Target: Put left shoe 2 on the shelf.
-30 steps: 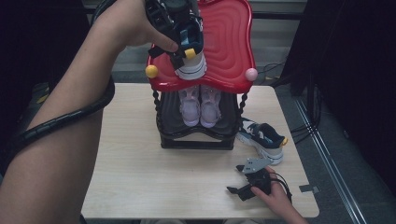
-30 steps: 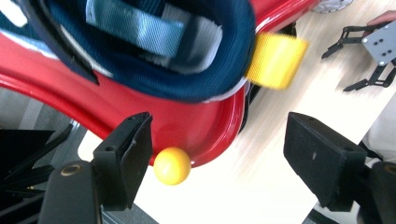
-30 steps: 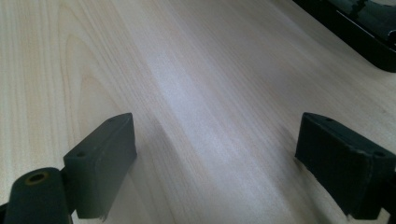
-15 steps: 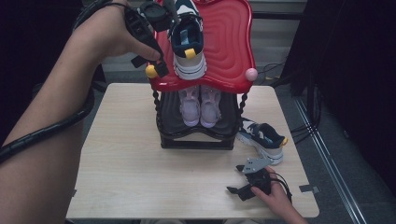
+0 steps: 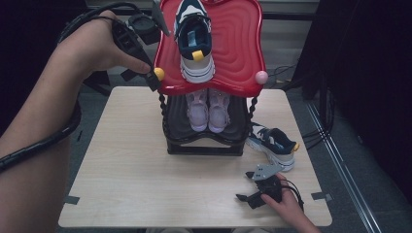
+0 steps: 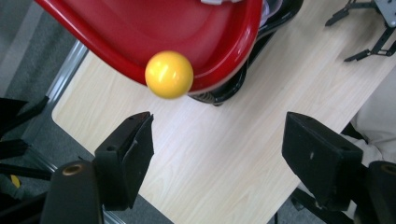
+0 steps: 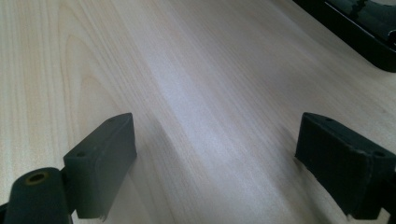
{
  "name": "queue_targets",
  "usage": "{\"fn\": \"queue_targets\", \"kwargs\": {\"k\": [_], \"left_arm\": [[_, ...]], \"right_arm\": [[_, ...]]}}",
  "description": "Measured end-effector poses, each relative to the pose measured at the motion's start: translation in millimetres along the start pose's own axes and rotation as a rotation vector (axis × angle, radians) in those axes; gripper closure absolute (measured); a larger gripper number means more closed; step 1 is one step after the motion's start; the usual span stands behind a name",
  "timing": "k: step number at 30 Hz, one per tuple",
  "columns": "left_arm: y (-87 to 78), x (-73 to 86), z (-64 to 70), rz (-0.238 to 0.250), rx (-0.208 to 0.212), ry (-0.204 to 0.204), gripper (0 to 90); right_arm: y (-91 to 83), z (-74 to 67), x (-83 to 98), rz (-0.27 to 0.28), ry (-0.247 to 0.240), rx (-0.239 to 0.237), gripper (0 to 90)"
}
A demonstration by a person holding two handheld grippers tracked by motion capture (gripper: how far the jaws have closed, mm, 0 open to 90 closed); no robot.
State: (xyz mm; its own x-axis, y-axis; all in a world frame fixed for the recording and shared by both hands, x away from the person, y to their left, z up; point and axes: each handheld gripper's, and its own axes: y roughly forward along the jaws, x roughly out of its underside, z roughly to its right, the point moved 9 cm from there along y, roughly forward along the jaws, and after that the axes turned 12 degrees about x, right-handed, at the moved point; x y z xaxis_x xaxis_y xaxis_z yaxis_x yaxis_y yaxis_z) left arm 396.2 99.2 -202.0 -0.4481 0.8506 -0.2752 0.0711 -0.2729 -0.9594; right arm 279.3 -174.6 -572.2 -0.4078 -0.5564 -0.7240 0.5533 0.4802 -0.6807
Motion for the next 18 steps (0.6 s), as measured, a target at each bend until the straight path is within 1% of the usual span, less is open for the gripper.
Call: {"fn": "queue_targets", "kwargs": {"k": [3, 6, 8, 11, 17, 18], "left_arm": [[1.8, 3.0, 0.1, 0.009, 0.01, -0.005, 24.5], [4.0, 7.6, -0.3, -0.001, 0.013, -0.006, 24.3], [6.0, 9.8, -0.1, 0.005, 0.014, -0.012, 24.2], [8.2, 14.8, -0.5, -0.005, 0.022, -0.012, 24.3], [12.8, 24.7, -2.5, 0.002, 0.032, -0.024, 24.4], [13.1, 26.6, -2.6, -0.003, 0.032, -0.026, 24.5]], "right_arm": [[0.0, 0.0, 0.0, 0.0, 0.0, 0.0, 11.2], [-0.1, 0.0, 0.0, 0.0, 0.0, 0.0, 11.2], [-0.1, 0.0, 0.0, 0.0, 0.001, 0.0, 11.3], [0.0, 0.0, 0.0, 0.0, 0.0, 0.0, 11.3], [0.0, 0.1, 0.0, 0.0, -0.001, 0.0, 11.2], [0.0, 0.1, 0.0, 0.0, -0.001, 0.0, 11.2]]}}
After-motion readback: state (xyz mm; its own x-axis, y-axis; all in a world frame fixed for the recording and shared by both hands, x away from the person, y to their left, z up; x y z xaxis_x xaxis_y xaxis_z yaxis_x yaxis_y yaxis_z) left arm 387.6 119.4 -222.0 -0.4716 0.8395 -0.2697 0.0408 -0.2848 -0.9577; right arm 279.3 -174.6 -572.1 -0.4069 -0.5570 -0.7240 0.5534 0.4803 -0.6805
